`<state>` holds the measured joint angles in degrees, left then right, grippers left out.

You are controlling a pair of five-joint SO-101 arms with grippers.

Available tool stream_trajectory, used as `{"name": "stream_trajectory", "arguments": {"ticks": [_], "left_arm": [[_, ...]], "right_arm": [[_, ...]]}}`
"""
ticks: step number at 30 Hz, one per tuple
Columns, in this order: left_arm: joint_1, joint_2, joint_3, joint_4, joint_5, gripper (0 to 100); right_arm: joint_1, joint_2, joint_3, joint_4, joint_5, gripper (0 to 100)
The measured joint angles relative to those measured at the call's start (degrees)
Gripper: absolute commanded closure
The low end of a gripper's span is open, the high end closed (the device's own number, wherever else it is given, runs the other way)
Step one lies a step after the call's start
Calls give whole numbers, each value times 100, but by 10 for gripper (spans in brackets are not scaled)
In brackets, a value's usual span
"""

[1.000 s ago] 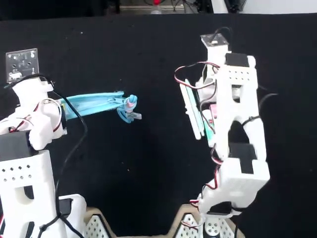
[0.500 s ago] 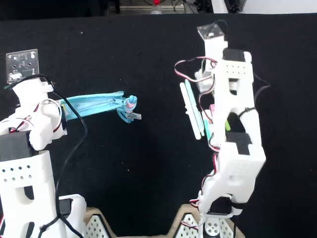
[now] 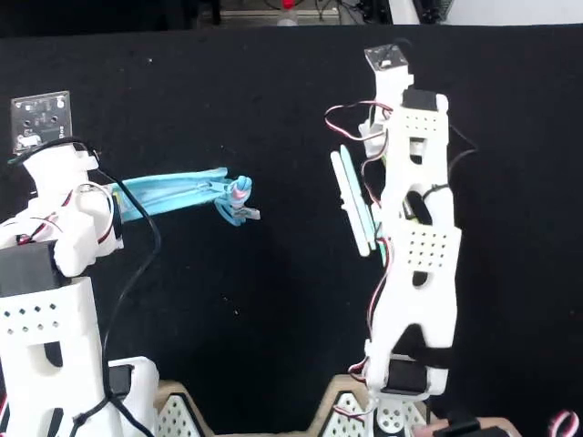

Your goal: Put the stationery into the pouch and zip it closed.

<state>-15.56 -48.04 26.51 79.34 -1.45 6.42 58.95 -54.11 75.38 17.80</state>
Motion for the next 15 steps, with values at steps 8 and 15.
{"name": "stream_trajectory", "arguments": {"ticks": [8,15], "left_arm": [[0,-9,26,-9,0,970],[0,-9,26,-9,0,970]], "right_arm": [[62,1037,-1662,791,985,983],[246,1433,-3165,1758,1248,988]]}}
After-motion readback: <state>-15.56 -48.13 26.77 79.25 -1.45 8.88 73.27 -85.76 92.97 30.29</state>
